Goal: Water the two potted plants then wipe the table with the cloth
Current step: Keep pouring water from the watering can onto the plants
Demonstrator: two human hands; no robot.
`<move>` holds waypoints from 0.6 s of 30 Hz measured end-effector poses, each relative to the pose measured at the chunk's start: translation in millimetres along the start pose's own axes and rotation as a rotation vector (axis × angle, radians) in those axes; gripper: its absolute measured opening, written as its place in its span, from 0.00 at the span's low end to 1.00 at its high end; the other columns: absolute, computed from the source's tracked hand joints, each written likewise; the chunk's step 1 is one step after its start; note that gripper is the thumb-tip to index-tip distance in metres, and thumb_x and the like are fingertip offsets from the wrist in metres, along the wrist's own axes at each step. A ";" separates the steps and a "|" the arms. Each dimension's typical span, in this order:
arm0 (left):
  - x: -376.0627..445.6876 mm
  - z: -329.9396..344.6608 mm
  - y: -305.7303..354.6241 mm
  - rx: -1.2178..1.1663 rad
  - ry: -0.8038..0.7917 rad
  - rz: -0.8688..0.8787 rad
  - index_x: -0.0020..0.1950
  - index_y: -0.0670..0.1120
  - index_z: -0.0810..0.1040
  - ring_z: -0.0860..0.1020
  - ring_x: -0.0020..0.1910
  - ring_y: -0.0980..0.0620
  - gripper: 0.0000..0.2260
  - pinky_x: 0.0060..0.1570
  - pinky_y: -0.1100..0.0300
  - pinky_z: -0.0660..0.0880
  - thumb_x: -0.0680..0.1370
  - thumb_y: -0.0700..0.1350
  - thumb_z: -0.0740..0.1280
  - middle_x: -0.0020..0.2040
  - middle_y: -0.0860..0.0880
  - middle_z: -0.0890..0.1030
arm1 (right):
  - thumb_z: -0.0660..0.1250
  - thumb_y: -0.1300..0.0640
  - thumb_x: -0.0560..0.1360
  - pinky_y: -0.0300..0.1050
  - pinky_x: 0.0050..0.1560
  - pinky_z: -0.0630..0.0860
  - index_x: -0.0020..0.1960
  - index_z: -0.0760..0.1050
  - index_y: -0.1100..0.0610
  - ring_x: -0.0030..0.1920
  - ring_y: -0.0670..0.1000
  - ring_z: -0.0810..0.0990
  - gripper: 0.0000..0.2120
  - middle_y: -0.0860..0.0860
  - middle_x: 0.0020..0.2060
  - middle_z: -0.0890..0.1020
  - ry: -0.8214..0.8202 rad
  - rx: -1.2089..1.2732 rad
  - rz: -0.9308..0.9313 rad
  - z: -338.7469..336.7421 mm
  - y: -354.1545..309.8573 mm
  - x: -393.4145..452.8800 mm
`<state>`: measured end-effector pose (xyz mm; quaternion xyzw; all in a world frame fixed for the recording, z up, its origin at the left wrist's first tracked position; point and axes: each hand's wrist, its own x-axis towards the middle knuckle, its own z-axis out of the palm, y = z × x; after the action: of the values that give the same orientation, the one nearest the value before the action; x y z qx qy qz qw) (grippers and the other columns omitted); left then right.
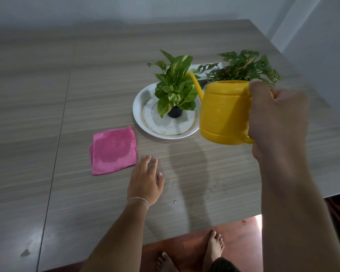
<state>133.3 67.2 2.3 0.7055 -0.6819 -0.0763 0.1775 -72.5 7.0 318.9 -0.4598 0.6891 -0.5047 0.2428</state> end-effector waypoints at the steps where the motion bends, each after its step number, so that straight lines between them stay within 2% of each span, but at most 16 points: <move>1: 0.2 0.1 0.0 0.000 -0.002 -0.001 0.71 0.40 0.75 0.70 0.73 0.38 0.24 0.72 0.41 0.70 0.79 0.51 0.59 0.72 0.38 0.73 | 0.66 0.48 0.78 0.43 0.25 0.53 0.32 0.62 0.55 0.27 0.49 0.58 0.21 0.51 0.25 0.59 0.005 0.008 -0.010 0.6 -1.3 0.9; 3: 0.2 0.7 -0.3 0.000 -0.001 0.002 0.71 0.40 0.76 0.71 0.73 0.37 0.24 0.71 0.41 0.70 0.79 0.51 0.59 0.71 0.38 0.74 | 0.66 0.48 0.78 0.44 0.26 0.52 0.34 0.67 0.58 0.29 0.53 0.59 0.19 0.55 0.30 0.62 0.013 0.014 -0.018 1.0 -3.6 0.8; 5: 0.3 0.4 0.1 -0.005 0.000 0.001 0.70 0.40 0.76 0.71 0.73 0.37 0.24 0.71 0.41 0.71 0.79 0.51 0.59 0.71 0.38 0.74 | 0.66 0.48 0.78 0.44 0.26 0.52 0.32 0.65 0.56 0.29 0.52 0.59 0.21 0.56 0.29 0.61 0.000 0.020 -0.003 0.3 -3.4 -0.6; 8: 0.3 0.2 0.1 -0.010 0.004 -0.002 0.70 0.40 0.76 0.71 0.72 0.37 0.24 0.70 0.41 0.72 0.78 0.51 0.59 0.71 0.38 0.74 | 0.67 0.48 0.79 0.42 0.27 0.54 0.30 0.60 0.52 0.27 0.49 0.59 0.24 0.47 0.24 0.59 -0.041 0.020 0.026 -0.6 1.5 -5.2; 10: 0.0 0.1 0.0 -0.008 0.003 0.001 0.70 0.41 0.76 0.71 0.72 0.37 0.24 0.70 0.42 0.71 0.79 0.51 0.59 0.71 0.38 0.74 | 0.67 0.47 0.79 0.43 0.30 0.56 0.31 0.63 0.56 0.27 0.48 0.59 0.23 0.47 0.24 0.59 -0.048 0.011 0.041 -1.0 7.2 -7.2; 12: -0.3 0.0 -0.2 -0.004 0.000 0.002 0.70 0.41 0.76 0.71 0.73 0.38 0.24 0.70 0.42 0.71 0.79 0.51 0.59 0.71 0.38 0.74 | 0.67 0.48 0.79 0.42 0.28 0.57 0.33 0.65 0.61 0.27 0.48 0.60 0.23 0.49 0.25 0.60 -0.038 -0.011 0.036 -1.7 10.7 -8.1; 15: -0.1 0.4 -0.5 -0.006 -0.005 -0.003 0.70 0.42 0.75 0.70 0.73 0.38 0.24 0.71 0.42 0.71 0.79 0.51 0.59 0.72 0.39 0.73 | 0.67 0.48 0.79 0.42 0.28 0.56 0.32 0.64 0.57 0.26 0.48 0.58 0.22 0.47 0.24 0.59 -0.026 -0.031 0.029 -2.0 8.9 -6.5; 18: -0.7 2.0 -1.5 -0.010 -0.005 -0.003 0.71 0.42 0.75 0.70 0.74 0.39 0.23 0.72 0.43 0.70 0.78 0.51 0.60 0.72 0.39 0.73 | 0.66 0.48 0.79 0.42 0.29 0.55 0.30 0.59 0.53 0.24 0.47 0.56 0.24 0.45 0.20 0.57 -0.016 -0.007 0.041 -0.6 3.8 -2.8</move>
<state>133.9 67.6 -0.2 0.7055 -0.6807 -0.0819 0.1792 -73.2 10.0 315.2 -0.4504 0.6981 -0.4937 0.2570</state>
